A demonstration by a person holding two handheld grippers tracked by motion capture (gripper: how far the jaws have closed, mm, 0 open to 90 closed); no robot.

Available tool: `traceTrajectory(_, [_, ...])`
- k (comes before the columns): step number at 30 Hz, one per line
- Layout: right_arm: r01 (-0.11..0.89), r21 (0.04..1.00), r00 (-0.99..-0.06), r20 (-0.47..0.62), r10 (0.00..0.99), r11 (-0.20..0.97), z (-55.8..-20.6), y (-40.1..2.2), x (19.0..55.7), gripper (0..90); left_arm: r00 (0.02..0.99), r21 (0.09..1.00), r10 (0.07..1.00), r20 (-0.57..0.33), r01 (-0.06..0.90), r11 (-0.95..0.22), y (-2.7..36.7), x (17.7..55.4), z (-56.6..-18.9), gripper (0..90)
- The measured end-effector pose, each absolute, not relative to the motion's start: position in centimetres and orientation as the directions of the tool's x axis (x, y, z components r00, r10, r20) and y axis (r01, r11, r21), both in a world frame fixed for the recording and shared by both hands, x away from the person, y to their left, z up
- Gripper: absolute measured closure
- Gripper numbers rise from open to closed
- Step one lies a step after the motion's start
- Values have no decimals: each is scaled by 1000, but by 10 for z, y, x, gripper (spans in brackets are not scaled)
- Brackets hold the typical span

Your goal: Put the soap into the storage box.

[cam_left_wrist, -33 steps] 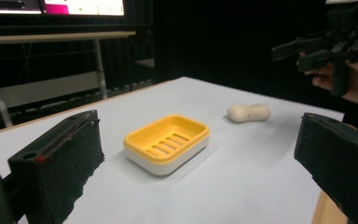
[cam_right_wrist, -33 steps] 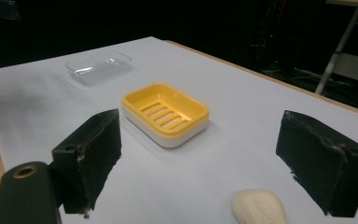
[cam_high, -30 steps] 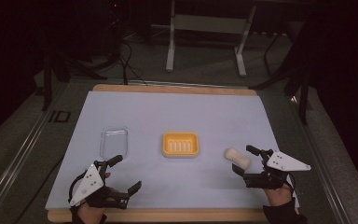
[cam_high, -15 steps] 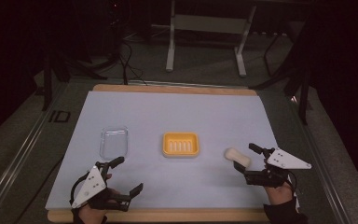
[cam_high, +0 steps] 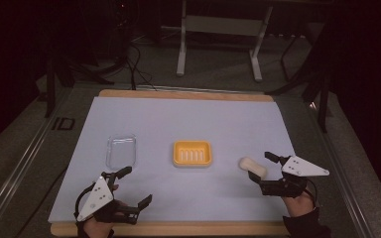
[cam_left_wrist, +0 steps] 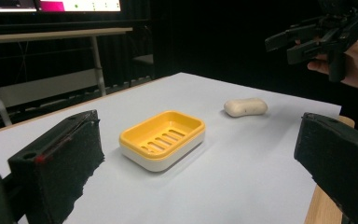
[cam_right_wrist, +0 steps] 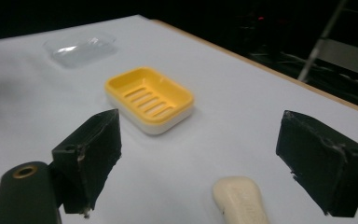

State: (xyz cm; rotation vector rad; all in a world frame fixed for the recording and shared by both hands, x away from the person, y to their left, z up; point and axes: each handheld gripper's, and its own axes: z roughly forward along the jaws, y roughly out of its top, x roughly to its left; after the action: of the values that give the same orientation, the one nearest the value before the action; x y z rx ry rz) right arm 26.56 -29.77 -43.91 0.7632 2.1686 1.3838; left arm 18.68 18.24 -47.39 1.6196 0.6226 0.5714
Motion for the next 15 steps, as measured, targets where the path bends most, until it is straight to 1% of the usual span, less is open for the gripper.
traceTrajectory(3, [217,917,-791,-36,611,334,-435,-301,269,139,733,991,680,16,78,-108,182,188,-474,12])
traceTrajectory(5, [212,914,-792,-47,608,347,-433,-302,269,139,734,991,679,17,79,-111,182,188,-474,12])
traceTrajectory(6, [203,906,-797,-68,600,372,-432,-302,270,139,734,991,679,17,79,-111,182,188,-474,12])
traceTrajectory(7, [200,882,-813,-93,575,426,-431,-304,273,138,736,990,677,20,80,-116,182,188,-475,12])
traceTrajectory(8, [200,882,-813,-93,575,426,-431,-304,273,138,736,990,677,20,80,-116,182,188,-475,12])
traceTrajectory(9, [202,863,-833,-97,545,463,-430,-305,276,136,736,989,677,21,82,-119,181,188,-475,12])
traceTrajectory(10, [213,854,-845,-83,529,475,-430,-305,277,136,736,989,677,21,82,-119,181,188,-475,12])
traceTrajectory(12, [213,854,-845,-83,529,475,-430,-305,277,136,737,989,676,20,85,-121,181,188,-475,12])
traceTrajectory(13, [257,810,-874,-39,485,528,-430,-303,282,144,738,988,674,21,86,-125,180,189,-476,12])
traceTrajectory(15, [262,777,-892,-31,450,572,-431,-300,283,144,739,988,673,20,88,-125,180,189,-476,12])
